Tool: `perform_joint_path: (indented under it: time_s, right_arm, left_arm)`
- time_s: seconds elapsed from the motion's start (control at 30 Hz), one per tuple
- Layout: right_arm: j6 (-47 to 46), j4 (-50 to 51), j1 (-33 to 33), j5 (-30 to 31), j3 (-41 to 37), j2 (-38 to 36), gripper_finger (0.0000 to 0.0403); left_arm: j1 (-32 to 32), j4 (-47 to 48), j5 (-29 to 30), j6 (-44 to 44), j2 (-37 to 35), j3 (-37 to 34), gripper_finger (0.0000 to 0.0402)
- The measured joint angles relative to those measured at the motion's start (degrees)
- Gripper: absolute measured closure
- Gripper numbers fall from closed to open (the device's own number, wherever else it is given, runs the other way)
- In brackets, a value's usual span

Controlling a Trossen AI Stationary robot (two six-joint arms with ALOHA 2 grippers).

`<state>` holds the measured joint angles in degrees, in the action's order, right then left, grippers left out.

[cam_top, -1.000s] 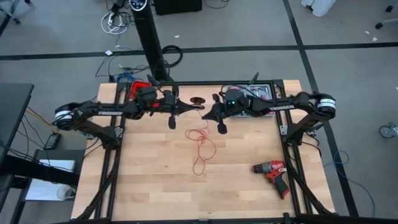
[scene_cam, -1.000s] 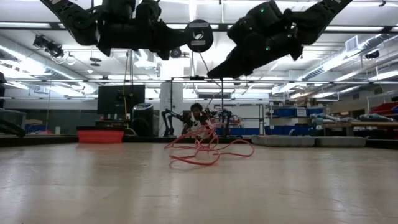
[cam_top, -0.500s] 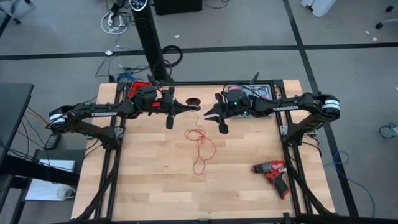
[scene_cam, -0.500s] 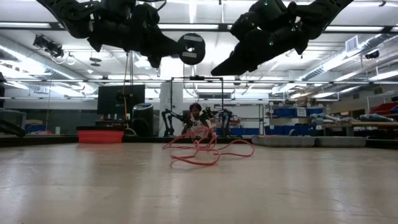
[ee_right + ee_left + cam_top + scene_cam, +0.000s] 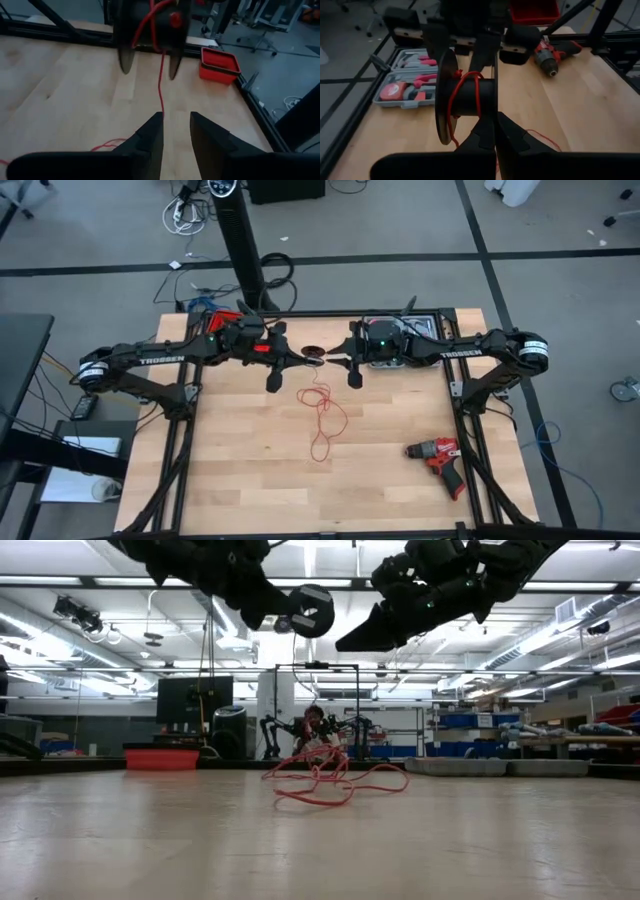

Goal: Coil cords
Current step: Coil the red wire onto the black spool

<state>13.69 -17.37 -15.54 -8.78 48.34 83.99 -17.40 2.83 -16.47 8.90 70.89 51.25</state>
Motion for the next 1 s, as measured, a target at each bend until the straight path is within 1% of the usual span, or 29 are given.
perform_joint_path:
  time_s: [0.23, 0.67, 0.77, 0.9, 1.0]
  right_arm:
    - [0.28, -0.12, 0.14, -1.13, 2.77, -0.13, 0.0311]
    - [2.19, 0.45, 1.43, -1.87, 5.83, -0.02, 0.0318]
    - [4.17, 0.36, 2.2, -1.53, 6.26, 0.17, 0.0336]
    - [4.46, 0.38, 2.32, 0.45, 6.32, 0.17, 0.0389]
    - [3.94, 0.25, 1.65, 0.46, 6.37, 0.17, 0.0396]
  left_arm:
    - [0.29, 3.59, 1.45, 1.28, 0.73, 2.7, 0.0401]
    - [1.82, 5.15, 3.07, 3.06, 1.14, 3.05, 0.0401]
    - [1.79, 5.41, 3.65, 4.64, 1.14, 3.05, 0.0401]
    - [1.81, 4.72, 5.4, 5.75, 1.14, 2.95, 0.0399]
    - [1.83, 4.03, 7.29, 5.72, 1.14, 2.95, 0.0385]
